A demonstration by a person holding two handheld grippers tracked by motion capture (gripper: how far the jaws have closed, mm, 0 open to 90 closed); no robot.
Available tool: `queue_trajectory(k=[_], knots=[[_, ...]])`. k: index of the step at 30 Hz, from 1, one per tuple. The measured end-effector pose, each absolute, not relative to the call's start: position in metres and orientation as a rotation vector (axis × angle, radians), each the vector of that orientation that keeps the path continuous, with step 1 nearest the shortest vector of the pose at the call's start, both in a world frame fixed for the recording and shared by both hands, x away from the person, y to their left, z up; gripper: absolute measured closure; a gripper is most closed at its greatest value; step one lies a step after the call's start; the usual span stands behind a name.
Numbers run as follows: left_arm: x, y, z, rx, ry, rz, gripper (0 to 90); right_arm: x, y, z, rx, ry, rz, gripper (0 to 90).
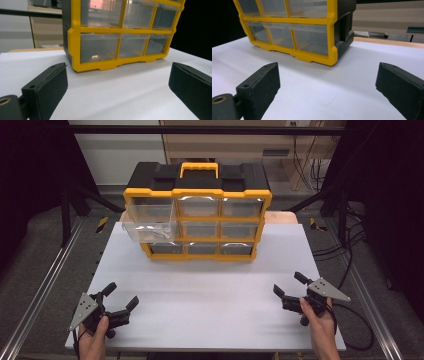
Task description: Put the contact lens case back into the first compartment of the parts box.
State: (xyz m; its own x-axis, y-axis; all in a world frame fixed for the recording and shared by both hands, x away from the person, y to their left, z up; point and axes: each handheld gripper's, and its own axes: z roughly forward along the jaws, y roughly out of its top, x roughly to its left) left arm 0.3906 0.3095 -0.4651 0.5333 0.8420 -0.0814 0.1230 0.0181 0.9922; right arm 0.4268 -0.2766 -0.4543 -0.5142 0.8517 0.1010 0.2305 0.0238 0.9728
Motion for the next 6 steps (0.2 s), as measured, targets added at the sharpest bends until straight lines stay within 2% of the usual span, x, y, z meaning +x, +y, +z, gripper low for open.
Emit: queue_trajectory(k=[6], knots=[[0.396, 0.303, -0.470, 1.598, 0.912, 0.642, 2.4, 0.434, -0.265, -0.469, 1.178, 1.805, 1.501, 7.9]])
